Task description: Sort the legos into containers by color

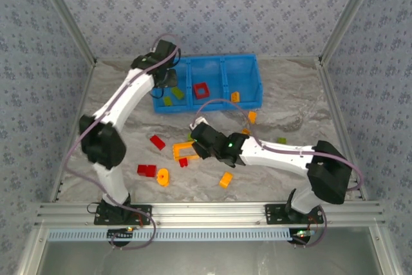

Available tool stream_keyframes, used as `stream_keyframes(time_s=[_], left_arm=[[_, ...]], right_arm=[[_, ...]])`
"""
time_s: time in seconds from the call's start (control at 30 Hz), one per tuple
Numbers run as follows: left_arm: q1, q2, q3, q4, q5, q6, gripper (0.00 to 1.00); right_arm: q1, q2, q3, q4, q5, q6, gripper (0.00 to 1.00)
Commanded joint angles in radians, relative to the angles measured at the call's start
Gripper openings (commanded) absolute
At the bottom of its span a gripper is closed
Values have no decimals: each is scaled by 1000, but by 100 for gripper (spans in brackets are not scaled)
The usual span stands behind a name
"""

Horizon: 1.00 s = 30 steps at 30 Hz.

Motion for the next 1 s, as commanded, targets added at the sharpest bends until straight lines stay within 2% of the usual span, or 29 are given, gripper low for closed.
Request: stream_keyframes(time_s=[0.0, 0.1, 0.3, 0.4, 0.53, 0.7, 0.97], left_arm=[[-45, -199, -178, 49, 62, -32, 49], [-78, -381, -378, 57, 83, -76, 49], [-82, -800, -740, 47, 139, -223, 51], [-81, -983, -828, 8, 185, -263, 53], [-81, -1199, -891, -49, 261, -309, 56], [-81, -1347, -919, -117, 298, -355, 57], [-80, -1344, -925, -87, 338, -342, 57]], right_arm=[[-36, 58, 83, -78, -115, -175, 42], [-45, 136, 159, -94, -181, -288, 43], [-68, 340, 359, -153, -257, -445, 46], [-64, 435, 458, -203, -278, -500, 46], [-59, 521, 546, -244, -232, -533, 46], [-61, 575, 596, -264, -218, -543, 45], [-67, 613, 618, -293, -215, -532, 28]])
